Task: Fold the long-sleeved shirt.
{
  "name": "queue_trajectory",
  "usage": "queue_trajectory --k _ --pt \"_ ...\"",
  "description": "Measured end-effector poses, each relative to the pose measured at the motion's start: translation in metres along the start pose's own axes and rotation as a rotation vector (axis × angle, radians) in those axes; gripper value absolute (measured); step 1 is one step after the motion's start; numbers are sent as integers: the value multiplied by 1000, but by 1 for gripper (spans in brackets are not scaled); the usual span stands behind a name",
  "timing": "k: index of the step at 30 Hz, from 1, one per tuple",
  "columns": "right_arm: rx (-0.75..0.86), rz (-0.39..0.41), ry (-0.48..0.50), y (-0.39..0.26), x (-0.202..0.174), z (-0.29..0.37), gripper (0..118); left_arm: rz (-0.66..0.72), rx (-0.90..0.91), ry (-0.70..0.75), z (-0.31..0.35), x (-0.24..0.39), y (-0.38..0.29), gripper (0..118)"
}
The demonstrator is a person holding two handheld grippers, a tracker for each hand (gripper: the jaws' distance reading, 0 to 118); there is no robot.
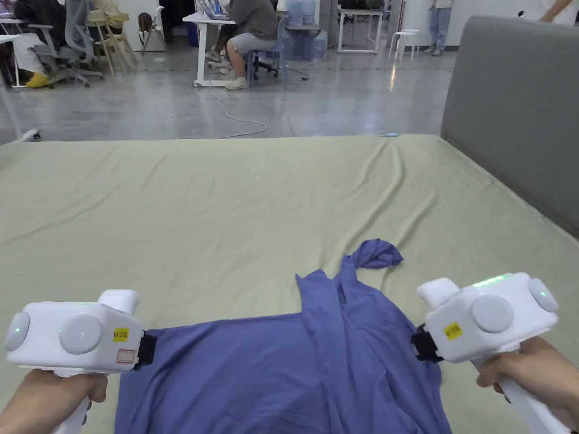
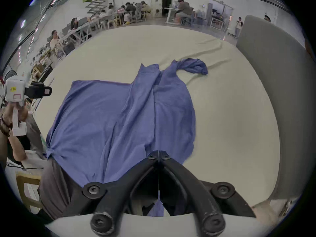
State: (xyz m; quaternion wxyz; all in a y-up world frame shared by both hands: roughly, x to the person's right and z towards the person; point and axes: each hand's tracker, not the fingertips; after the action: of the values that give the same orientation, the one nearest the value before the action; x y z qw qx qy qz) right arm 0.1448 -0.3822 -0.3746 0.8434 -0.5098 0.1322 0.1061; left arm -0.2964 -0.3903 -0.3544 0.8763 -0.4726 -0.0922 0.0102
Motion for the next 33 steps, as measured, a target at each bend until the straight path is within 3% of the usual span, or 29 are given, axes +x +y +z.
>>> queue_trajectory --k 2,6,9,10,13,15,17,19,20,23,27,30,33 --pt "37 49 9 40 -13 -20 0 0 0 12 -17 1 9 0" --pt "97 64 83 133 -27 -68 1 7 -16 5 -42 1 22 0" --pt "55 77 88 195 -37 -123 82 9 -26 -8 -54 -3 29 0" --pt "37 91 77 209 -44 -143 90 12 -24 -10 -56 -5 30 0" --pt "-53 110 28 235 -57 -196 88 25 -29 -6 -65 -13 36 0" --pt "-97 112 -18 240 -61 -224 76 39 -33 -5 -67 -19 37 0" --pt "-148 126 -87 242 -68 -244 36 53 -37 1 -62 -19 39 0" --pt "-133 81 -37 238 -65 -240 17 56 -31 3 -58 -23 39 0" --pt "-129 73 -40 239 -67 -231 0 58 -26 8 -56 -25 39 0" --pt "-12 119 -24 224 -65 -176 0 63 -18 14 -50 -25 41 0" --pt "45 126 150 153 -38 -76 0 55 0 12 -47 -28 34 0" --pt "-12 128 213 81 -17 -25 0 45 -2 6 -47 -27 25 0" --pt "-114 157 195 11 -12 -17 0 46 -13 11 -49 -23 17 0"
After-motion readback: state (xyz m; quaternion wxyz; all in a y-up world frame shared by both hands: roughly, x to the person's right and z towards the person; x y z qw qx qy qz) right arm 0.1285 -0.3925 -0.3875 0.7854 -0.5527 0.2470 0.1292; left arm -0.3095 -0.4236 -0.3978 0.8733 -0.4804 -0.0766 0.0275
